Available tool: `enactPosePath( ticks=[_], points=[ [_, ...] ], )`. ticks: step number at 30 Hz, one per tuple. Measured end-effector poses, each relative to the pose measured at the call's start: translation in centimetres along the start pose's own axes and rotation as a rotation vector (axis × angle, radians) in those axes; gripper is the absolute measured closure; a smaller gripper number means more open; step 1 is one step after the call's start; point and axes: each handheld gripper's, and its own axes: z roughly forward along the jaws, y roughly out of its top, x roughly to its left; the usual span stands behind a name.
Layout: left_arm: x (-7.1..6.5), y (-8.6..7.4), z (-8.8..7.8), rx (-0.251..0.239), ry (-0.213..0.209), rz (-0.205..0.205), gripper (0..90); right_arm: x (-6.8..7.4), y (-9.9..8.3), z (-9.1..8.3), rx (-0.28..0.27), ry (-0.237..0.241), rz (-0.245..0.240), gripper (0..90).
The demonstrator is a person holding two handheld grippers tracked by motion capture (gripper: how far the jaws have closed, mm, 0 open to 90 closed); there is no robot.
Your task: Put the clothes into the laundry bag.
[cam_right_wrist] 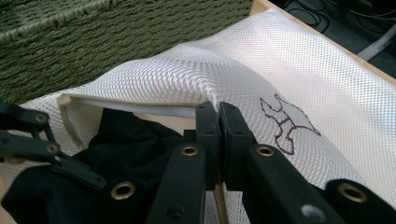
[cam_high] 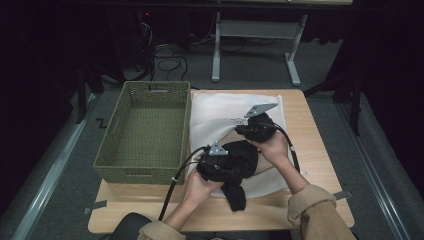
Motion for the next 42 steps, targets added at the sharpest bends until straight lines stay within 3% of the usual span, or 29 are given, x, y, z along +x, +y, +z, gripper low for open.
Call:
enactPosePath(
  ticks=[5, 12, 19, 26, 32, 42],
  points=[
    [-0.1, 0.3, 1.5, 0.023, -0.007, 0.009, 48.5, 0.0, 0.0, -0.3, -0.008, -0.004, 0.002, 88.7],
    [-0.5, 1.0, 2.8, 0.035, 0.024, 0.048, 71.0, 0.0, 0.0, -0.5, -0.012, -0.005, -0.001, 88.7],
    [-0.1, 1.6, 2.5, -0.007, 0.072, 0.011, 84.7, -0.2, -0.3, -1.0, -0.024, 0.004, 0.009, 88.7],
    [0.7, 2.6, 2.3, -0.015, 0.103, -0.012, 86.1, -0.2, -0.3, -1.3, -0.033, 0.004, 0.012, 88.7],
    [2.0, 3.6, 2.0, -0.056, 0.131, -0.080, 86.1, -0.2, -0.2, -1.4, -0.035, 0.006, 0.014, 88.7],
    [2.7, 3.8, 3.3, -0.062, 0.192, -0.084, 84.4, -0.1, -0.3, -1.2, -0.028, 0.008, 0.010, 88.8]
  ],
)
